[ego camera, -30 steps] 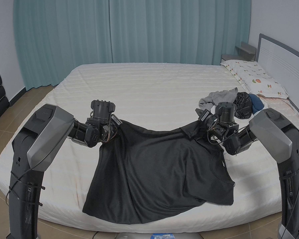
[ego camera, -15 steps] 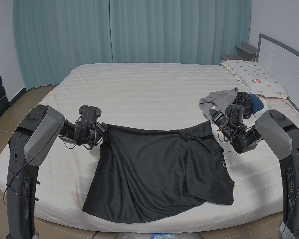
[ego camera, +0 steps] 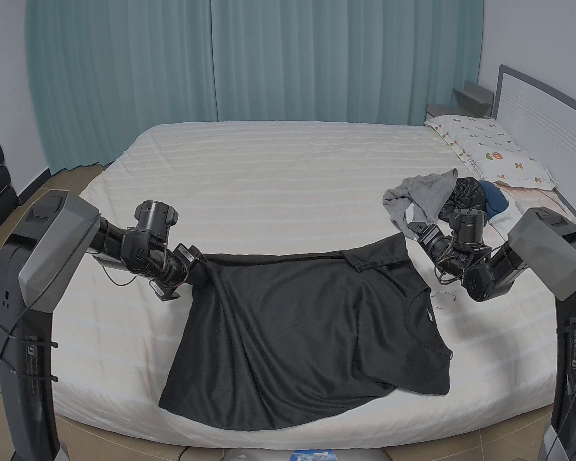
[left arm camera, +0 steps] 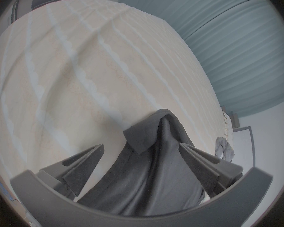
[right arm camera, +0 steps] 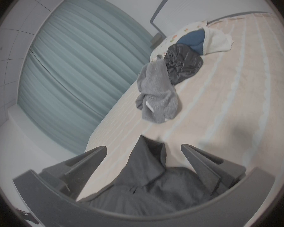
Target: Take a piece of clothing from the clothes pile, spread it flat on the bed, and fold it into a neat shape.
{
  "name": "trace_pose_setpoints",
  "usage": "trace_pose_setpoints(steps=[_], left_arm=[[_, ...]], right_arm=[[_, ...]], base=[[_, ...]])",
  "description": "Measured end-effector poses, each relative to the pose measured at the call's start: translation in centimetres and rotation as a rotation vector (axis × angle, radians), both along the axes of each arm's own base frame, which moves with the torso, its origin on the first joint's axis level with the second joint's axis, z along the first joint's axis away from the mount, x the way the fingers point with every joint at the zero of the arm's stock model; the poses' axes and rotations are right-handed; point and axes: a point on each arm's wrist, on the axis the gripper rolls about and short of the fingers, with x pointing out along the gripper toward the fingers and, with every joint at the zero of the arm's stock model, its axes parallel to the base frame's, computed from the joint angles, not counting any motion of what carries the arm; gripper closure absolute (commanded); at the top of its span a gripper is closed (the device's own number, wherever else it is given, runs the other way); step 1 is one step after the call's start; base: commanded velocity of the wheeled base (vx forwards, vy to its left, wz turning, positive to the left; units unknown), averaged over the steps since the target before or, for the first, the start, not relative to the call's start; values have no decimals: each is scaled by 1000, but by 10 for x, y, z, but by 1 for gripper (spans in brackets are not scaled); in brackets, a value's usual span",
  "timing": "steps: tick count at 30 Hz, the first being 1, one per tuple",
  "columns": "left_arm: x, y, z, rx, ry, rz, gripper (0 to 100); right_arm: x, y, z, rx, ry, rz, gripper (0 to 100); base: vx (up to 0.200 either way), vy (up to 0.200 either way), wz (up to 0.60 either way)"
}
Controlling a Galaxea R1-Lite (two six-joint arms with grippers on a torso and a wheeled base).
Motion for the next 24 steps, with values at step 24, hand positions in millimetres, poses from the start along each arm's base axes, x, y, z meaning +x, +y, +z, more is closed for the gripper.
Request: trace_pose_setpoints(steps=[24], left_arm=[[-74,33,7,-254,-5,187,0]], right_arm=[[20,75,-3,22,188,149,0]], base=[[0,0,0]])
